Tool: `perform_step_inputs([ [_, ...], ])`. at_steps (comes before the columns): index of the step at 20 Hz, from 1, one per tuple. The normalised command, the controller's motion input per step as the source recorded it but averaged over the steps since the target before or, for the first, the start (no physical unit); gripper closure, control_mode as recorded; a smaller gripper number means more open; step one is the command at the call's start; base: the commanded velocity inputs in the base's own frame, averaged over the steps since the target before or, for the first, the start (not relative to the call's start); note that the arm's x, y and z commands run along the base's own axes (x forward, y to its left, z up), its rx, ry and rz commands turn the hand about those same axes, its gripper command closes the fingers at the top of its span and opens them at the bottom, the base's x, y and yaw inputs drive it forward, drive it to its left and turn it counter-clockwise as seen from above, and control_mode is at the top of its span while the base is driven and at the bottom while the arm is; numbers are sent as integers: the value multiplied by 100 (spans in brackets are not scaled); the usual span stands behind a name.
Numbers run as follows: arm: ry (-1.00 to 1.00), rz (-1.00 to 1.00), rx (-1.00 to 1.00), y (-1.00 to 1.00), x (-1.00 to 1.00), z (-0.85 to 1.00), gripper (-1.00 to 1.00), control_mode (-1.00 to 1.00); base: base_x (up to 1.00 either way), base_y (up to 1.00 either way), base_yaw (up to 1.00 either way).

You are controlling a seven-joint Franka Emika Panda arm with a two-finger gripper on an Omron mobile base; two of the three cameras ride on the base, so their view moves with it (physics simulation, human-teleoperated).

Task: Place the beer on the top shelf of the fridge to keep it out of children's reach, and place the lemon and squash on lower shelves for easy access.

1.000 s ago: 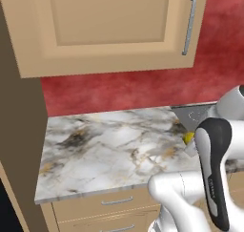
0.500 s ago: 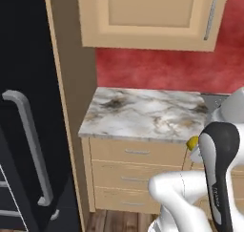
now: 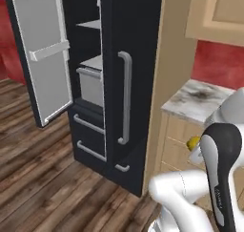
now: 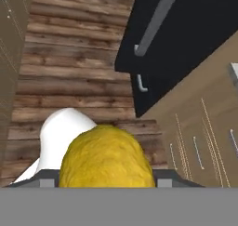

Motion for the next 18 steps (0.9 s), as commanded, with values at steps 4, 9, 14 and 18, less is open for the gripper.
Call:
perform_step_inputs([
  [4,0,0,0,0,0,0,100,100,0,97,73],
  [9,0,0,0,0,0,0,100,100,28,96,62],
  [14,0,0,0,0,0,0,100,100,84,25,34],
  [18,0,0,0,0,0,0,100,100,94,4,4],
])
